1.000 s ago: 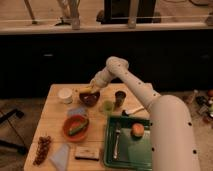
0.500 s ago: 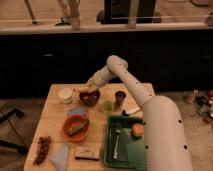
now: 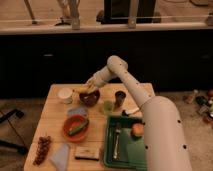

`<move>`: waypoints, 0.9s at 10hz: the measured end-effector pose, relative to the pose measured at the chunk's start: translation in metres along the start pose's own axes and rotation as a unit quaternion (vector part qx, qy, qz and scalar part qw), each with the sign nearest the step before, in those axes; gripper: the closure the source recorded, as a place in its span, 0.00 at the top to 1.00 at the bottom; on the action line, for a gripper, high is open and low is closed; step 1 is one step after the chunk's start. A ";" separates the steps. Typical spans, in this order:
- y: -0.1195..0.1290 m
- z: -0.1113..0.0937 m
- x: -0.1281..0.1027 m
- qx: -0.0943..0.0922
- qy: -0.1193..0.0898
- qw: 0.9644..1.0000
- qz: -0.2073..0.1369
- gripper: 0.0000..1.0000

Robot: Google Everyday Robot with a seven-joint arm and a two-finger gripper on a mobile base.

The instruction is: Place banana in purple bowl

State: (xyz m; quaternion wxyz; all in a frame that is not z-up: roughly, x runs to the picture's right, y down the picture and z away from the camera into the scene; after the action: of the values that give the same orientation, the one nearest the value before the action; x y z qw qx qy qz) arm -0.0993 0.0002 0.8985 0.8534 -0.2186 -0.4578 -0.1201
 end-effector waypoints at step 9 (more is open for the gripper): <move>0.013 -0.005 0.012 -0.001 -0.018 0.999 0.030 0.04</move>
State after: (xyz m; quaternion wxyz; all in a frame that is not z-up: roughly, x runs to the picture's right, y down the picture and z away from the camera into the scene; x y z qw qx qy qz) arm -0.0839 0.0092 0.9031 0.8478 -0.2350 -0.4665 -0.0912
